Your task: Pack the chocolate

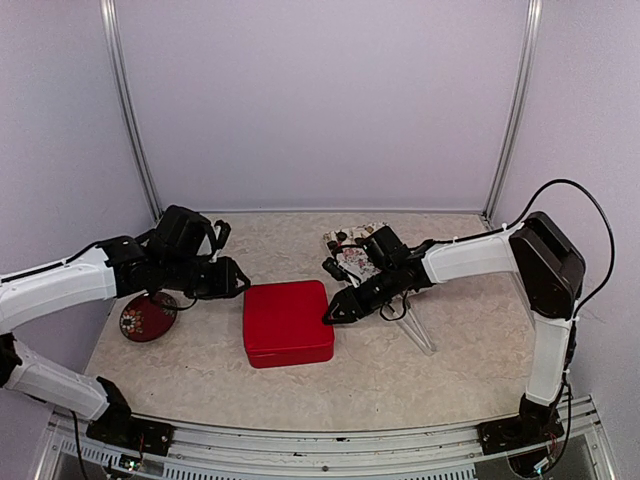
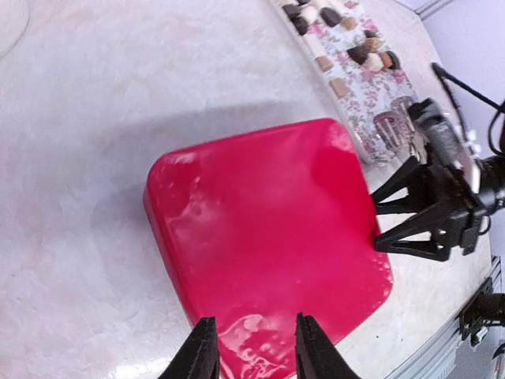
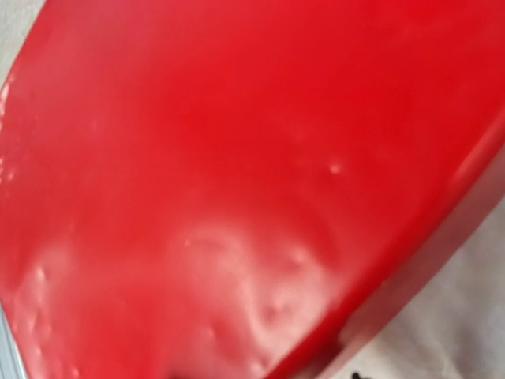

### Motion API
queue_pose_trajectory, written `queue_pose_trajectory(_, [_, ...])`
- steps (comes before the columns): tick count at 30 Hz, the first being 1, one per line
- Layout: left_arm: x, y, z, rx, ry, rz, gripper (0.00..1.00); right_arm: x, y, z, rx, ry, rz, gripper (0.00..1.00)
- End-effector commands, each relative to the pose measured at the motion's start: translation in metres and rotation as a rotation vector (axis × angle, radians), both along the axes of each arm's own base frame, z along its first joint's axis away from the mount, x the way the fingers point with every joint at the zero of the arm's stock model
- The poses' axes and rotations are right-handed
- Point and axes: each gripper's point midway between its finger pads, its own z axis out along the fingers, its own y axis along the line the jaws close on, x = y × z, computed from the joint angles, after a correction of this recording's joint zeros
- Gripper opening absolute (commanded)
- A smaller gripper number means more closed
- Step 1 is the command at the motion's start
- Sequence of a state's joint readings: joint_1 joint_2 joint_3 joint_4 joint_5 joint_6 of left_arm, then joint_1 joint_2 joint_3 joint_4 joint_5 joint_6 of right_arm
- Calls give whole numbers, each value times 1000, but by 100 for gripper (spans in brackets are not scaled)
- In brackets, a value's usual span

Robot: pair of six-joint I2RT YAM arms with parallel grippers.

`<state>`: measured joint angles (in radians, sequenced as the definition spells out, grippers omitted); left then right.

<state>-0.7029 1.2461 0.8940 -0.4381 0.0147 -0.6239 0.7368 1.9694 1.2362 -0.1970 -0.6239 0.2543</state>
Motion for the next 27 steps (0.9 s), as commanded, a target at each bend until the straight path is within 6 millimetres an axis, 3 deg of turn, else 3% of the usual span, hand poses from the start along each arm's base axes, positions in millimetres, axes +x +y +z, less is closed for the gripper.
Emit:
queue_pose_trajectory(1, [-18, -7, 18, 187, -25, -164, 26, -15, -17, -44, -148, 54, -2, 52])
queue_pose_trajectory(6, [-40, -31, 6, 248, 37, -269, 12, -13, -15, -41, -148, 46, 5, 52])
queue_pose_trajectory(10, [-61, -38, -18, 277, 111, -314, 8, -12, -15, -39, -150, 41, 7, 52])
queue_pose_trajectory(16, [-85, -26, -95, 339, 263, -338, 4, -11, -14, -38, -150, 38, 11, 52])
queue_pose_trajectory(19, [-91, -21, -120, 370, 313, -327, 1, -12, -15, -41, -156, 43, 11, 52])
queue_pose_trajectory(23, [-88, -13, -115, 397, 305, -301, 0, -12, -15, -39, -153, 37, 12, 52])
queue_pose_trajectory(27, [-54, -14, -85, 372, 216, -229, 1, -8, -13, -34, -149, 19, 10, 52])
